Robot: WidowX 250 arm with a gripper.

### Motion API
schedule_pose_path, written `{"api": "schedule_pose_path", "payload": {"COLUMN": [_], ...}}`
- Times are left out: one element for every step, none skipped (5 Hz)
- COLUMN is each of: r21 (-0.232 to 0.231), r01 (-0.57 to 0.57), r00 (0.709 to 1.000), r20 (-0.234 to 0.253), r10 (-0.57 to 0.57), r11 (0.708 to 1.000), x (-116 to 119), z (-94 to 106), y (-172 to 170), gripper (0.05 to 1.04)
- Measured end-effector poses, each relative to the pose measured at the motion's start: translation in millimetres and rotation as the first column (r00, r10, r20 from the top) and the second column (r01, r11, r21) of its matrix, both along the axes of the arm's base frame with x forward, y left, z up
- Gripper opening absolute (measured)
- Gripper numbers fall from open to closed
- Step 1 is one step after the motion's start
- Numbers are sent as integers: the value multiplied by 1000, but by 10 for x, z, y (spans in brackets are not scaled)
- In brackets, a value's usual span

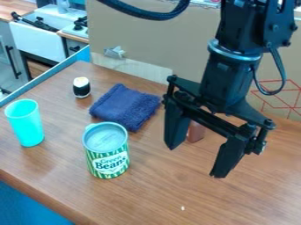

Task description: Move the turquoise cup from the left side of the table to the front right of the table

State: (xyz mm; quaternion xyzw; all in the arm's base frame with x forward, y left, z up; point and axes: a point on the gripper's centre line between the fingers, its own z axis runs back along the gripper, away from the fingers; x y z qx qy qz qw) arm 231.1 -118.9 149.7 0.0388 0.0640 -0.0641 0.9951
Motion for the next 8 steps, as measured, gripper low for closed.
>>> {"api": "schedule_pose_path", "payload": {"r21": [19, 67, 74, 139, 173, 150, 144, 139], "r01": [1, -26, -6, -66, -97, -89, -88, -101], "r00": [1000, 1000, 998, 997, 994, 994, 994, 991], "r20": [-30, 11, 66, 57, -23, -45, -50, -68], "r10": [0, 25, 1, 58, 103, 97, 96, 112], "r11": [1000, 997, 997, 988, 980, 985, 986, 985], "x": [-21, 7, 17, -39, 11, -20, 28, 51], "z": [-77, 62, 311, 290, 116, 76, -47, -192], "y": [21, 311, 698, 1183, 1672, 1996, 2132, 2293], "gripper": [1000, 999, 1000, 1000, 1000, 1000, 1000, 1000]}}
